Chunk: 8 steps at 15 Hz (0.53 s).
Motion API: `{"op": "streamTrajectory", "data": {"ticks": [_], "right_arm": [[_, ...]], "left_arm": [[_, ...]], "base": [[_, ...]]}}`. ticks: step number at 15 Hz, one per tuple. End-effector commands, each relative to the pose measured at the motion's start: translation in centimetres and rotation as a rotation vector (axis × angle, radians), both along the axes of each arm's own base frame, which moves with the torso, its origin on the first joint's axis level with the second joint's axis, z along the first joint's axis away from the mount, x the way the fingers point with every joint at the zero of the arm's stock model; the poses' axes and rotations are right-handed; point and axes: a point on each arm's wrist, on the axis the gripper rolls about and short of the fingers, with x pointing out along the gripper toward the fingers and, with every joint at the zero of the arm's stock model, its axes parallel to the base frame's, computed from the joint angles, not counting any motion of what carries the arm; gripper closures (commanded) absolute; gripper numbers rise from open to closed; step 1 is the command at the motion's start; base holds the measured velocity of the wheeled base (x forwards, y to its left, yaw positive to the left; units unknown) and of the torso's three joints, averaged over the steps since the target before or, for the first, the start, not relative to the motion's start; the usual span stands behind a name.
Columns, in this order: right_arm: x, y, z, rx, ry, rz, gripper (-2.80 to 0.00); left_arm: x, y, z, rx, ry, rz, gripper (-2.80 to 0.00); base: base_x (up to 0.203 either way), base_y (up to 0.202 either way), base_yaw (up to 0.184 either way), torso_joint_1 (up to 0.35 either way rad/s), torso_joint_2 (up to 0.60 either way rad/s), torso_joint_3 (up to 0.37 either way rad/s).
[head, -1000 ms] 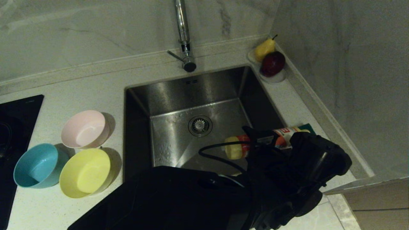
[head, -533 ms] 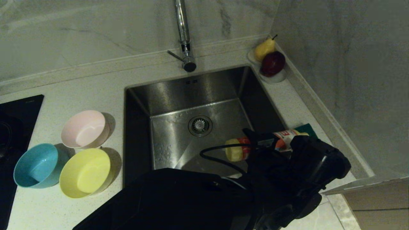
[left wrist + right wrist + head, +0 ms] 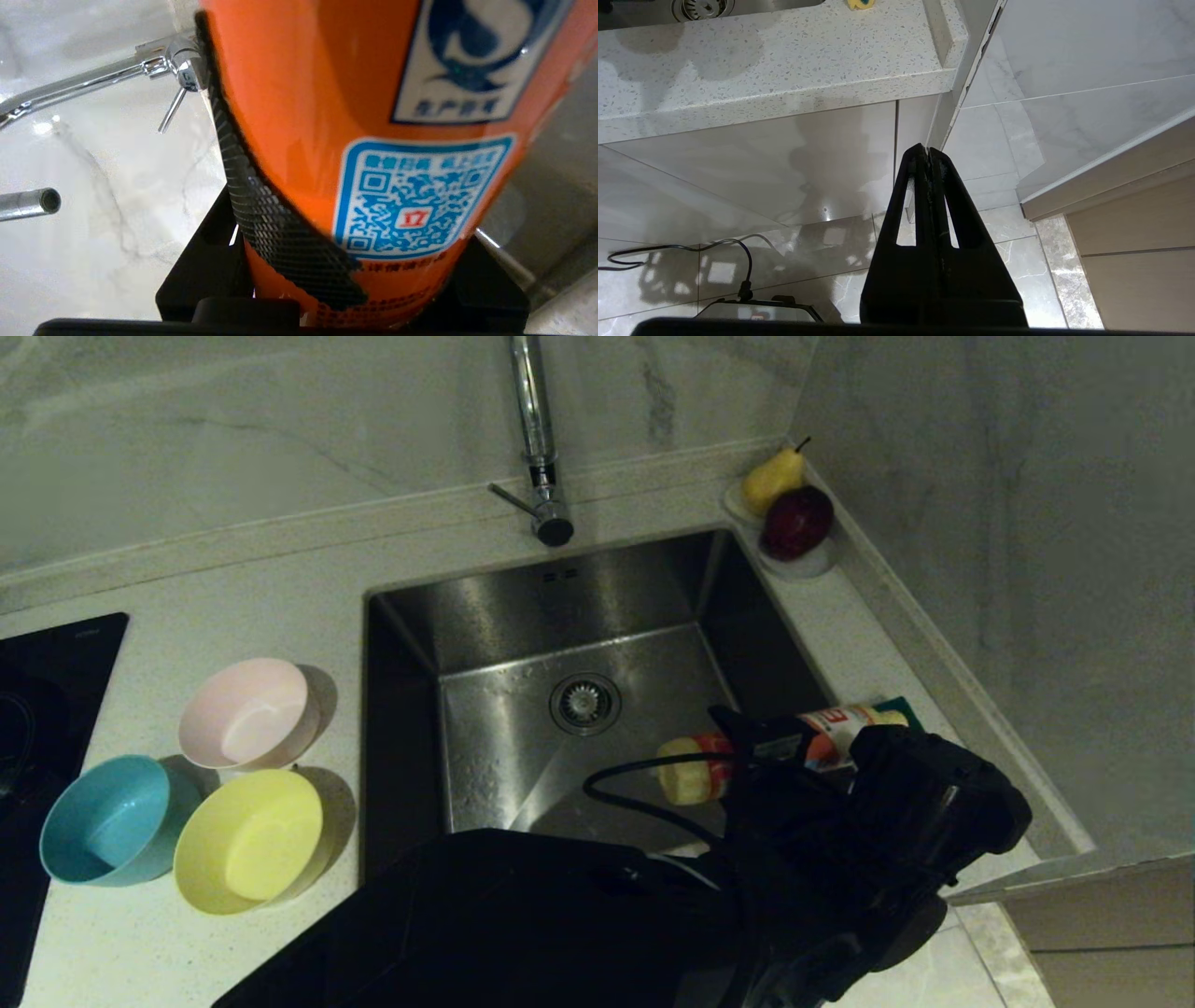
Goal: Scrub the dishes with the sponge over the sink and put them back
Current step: Squeeze it onto the sponge
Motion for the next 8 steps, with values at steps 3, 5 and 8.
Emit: {"op": "streamTrajectory", "data": {"ticks": [3, 5, 8], "right_arm": [[0.00, 0.00, 0.00, 0.000, 0.001, 0.001, 0.00], [0.00, 0.01, 0.00, 0.000, 0.000, -0.001, 0.00], [0.00, 0.00, 0.00, 0.000, 0.000, 0.001, 0.00]], "left_arm": [[0.04, -0.11, 0.22, -0.021, -0.013, 0.008, 0.00], [0.10, -0.06, 0.30, -0.010, -0.010, 0.009, 0.00], [0.05, -0.13, 0.13, 0.004, -0.005, 0.007, 0.00]], "base": [[0.000, 0.000, 0.000, 0.000, 0.00, 0.000], [0.000, 0.000, 0.000, 0.000, 0.00, 0.000], [0.000, 0.000, 0.000, 0.000, 0.00, 0.000]]}}
